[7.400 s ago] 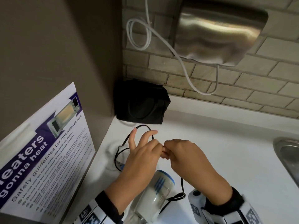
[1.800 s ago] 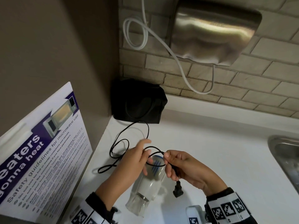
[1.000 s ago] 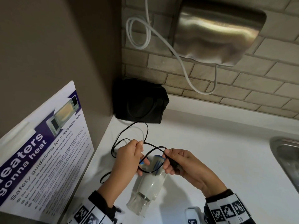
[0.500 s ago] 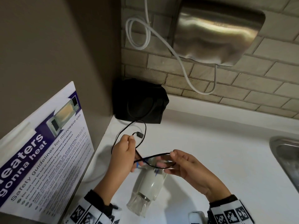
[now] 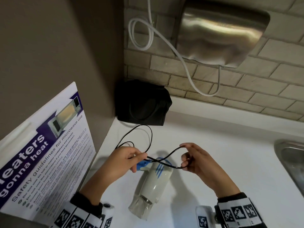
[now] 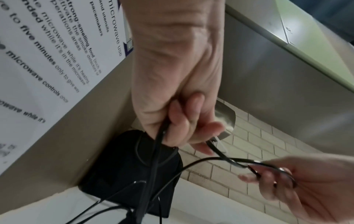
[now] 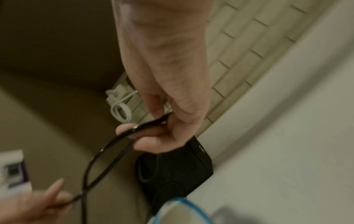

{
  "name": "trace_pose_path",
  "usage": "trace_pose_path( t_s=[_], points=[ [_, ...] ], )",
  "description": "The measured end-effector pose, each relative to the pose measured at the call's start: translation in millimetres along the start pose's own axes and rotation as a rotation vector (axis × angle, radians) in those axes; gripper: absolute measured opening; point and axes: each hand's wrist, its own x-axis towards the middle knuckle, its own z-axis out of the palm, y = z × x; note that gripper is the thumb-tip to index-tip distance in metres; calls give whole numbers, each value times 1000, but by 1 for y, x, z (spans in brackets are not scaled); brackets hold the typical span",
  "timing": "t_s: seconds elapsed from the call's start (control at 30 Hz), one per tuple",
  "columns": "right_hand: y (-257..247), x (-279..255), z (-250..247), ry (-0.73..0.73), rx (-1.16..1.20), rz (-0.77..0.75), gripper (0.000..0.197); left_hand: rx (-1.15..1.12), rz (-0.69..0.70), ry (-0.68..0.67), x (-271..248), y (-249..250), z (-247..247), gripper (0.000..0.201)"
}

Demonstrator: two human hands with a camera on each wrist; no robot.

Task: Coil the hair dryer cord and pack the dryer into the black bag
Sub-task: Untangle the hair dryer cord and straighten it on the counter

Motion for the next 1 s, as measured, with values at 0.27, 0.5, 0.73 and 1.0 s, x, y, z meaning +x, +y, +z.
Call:
trace_pose_path(
  t_s=[0.27,0.5,0.73,1.0],
  points=[
    [16,29,23,212,-1081,-391,40,-5,55,21,-3,3,7,23],
    [3,42,81,-268,-1113,-174,32,3,17,-132,-1,-11,15,12],
    [-34,23,70,-129,-638,-407,27,-38,-187,-97,-2,-22,7,17],
    [-62,-14,7,119,-445,-433,34,-207,-179,200,8,-26,-6,22]
  ],
)
